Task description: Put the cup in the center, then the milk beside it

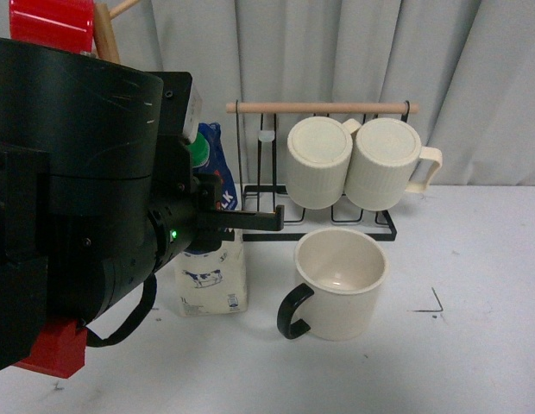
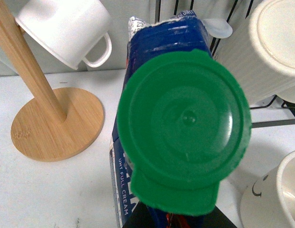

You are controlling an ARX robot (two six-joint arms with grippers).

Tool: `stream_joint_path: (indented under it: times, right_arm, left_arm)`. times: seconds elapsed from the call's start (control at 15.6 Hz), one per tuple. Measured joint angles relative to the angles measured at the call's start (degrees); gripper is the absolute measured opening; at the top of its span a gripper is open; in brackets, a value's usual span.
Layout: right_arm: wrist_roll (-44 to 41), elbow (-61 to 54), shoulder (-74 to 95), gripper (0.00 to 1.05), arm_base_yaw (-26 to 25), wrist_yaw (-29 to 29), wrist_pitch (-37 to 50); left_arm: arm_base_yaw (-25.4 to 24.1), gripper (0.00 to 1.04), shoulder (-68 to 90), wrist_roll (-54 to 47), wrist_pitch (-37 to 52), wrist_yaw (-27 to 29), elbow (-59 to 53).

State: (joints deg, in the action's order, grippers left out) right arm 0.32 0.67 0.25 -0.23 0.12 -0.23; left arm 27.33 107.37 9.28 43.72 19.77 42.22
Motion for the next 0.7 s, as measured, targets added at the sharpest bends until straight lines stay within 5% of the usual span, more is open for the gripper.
stream_joint_path:
  times: [0.38, 0.58, 0.7]
  right_arm:
    - [0.0, 0.0, 0.0, 0.98, 0.0, 0.0, 0.0]
    - [0.0, 0.0, 0.0, 0.98, 0.0, 0.0, 0.0]
    - [0.0, 0.0, 0.0, 0.98, 0.0, 0.0, 0.0]
  left_arm:
    - [0.5, 0.61, -6.7, 0.9, -0.7, -3.8, -1.7]
    - [1.4, 0.95, -22.5, 0.3, -4.4, -15.9, -14.8]
    - [-2.3, 0.97, -35.7, 2.8, -5.0, -21.6, -24.9]
